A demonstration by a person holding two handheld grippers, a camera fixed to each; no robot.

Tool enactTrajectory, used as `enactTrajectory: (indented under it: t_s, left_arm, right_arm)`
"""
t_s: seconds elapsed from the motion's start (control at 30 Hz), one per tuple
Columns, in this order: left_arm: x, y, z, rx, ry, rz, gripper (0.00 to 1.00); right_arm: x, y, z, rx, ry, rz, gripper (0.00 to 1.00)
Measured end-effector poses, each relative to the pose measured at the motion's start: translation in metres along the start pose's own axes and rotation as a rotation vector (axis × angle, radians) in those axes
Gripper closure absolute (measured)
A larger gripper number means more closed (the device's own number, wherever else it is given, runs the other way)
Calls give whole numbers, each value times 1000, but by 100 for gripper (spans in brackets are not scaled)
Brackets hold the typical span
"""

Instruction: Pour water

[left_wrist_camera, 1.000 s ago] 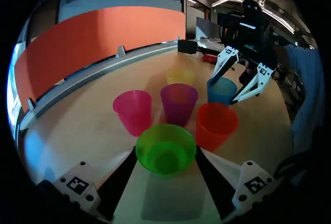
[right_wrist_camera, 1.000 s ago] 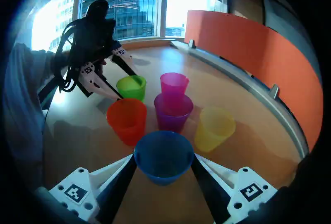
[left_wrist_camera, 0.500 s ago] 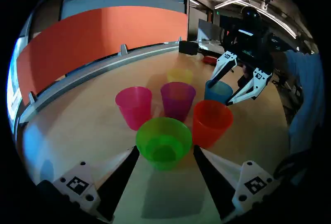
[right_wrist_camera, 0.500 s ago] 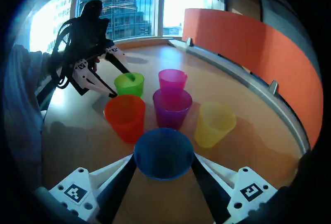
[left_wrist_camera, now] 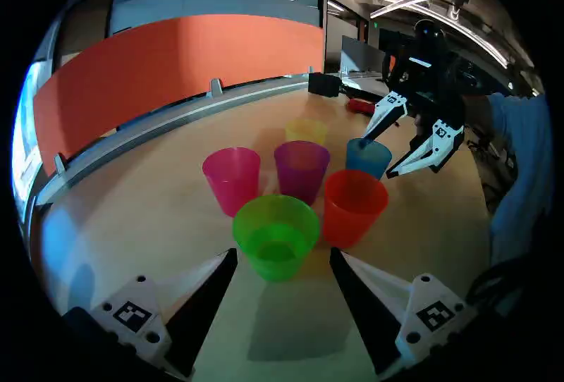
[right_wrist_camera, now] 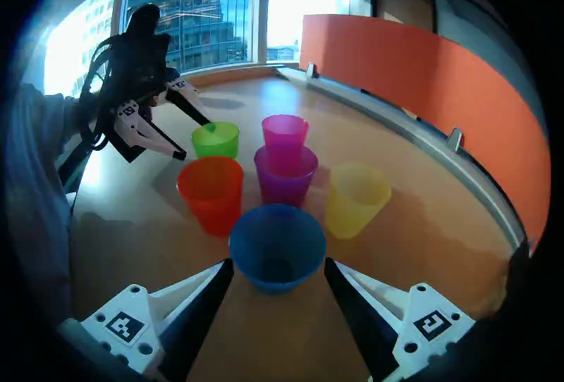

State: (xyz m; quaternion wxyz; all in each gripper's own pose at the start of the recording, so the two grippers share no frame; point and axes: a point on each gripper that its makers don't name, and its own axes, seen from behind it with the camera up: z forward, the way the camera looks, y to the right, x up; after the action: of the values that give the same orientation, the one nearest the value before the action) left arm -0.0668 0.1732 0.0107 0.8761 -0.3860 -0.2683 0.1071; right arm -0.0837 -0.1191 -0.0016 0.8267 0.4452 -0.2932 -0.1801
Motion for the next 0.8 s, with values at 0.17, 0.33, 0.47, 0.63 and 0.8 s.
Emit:
enactTrajectory:
  t_s: [0.17, 0.33, 0.47, 0.63, 0.8]
  left_arm:
    - [1, 0, -13, 24, 21, -24, 2]
    - [4, -2, -27, 58, 51, -45, 2]
    - [8, -6, -41, 101, 90, -55, 3]
    - [12, -9, -56, 164, 149, -59, 2]
    - [19, -13, -71, 223, 212, -70, 2]
  right_arm:
    - [-7, 0, -15, -34, 14, 18, 0]
    - [-14, -2, -30, -76, 39, 42, 0]
    - [-18, -4, -41, -113, 66, 69, 0]
    - [-19, 1, -57, -176, 110, 106, 0]
    - [-13, 8, -75, -252, 166, 130, 0]
